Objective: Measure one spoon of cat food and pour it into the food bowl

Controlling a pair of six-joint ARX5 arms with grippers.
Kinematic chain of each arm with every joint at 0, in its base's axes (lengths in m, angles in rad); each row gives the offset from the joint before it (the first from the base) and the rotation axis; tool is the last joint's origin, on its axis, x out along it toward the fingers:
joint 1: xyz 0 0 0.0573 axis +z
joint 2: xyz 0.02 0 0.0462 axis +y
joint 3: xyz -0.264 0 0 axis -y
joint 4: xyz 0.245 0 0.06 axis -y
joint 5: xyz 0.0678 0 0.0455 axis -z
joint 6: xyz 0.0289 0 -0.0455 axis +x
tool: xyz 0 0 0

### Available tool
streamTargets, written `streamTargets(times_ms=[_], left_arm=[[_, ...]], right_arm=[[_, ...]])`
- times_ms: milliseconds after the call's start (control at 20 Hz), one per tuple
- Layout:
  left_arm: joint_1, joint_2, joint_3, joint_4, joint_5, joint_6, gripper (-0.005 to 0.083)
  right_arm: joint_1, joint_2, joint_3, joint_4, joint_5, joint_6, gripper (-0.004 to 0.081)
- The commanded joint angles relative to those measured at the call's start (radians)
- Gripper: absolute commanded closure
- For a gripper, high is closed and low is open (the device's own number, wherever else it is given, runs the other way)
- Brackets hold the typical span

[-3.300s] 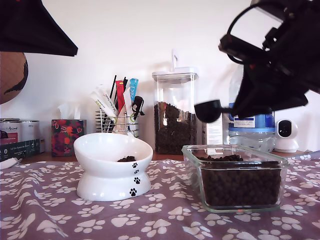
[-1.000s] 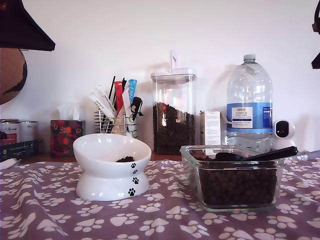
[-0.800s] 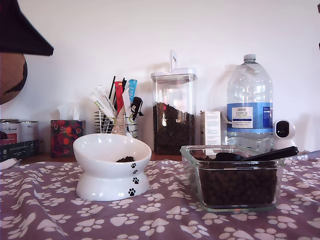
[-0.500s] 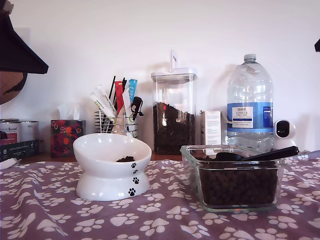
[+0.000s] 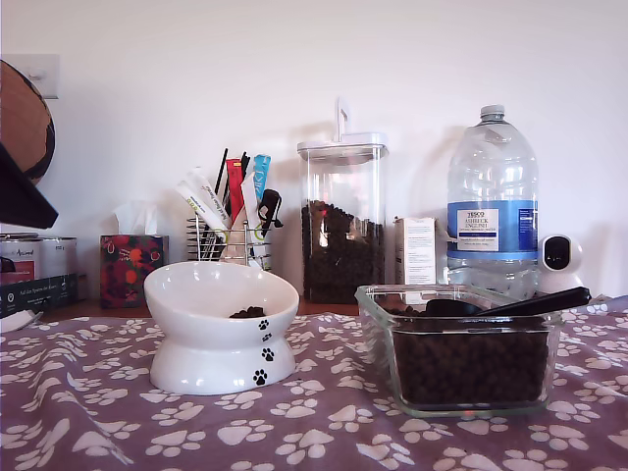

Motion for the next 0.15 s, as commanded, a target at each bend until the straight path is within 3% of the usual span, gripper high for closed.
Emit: streamTargets(times_ms=[0,100], left_arm=[[-0.002,-0.002,-0.009,-0.006,-0.003,-0.006,0.0793],[-0.002,-0.002,-0.009,-0.021,-0.003,-0.006,0.0793]], right_arm=[[0.000,0.004,-0.008,-0.020,0.002,0.003,0.0780],[0.000,0.004,-0.008,-0.047,0.002,0.003,0.0780]])
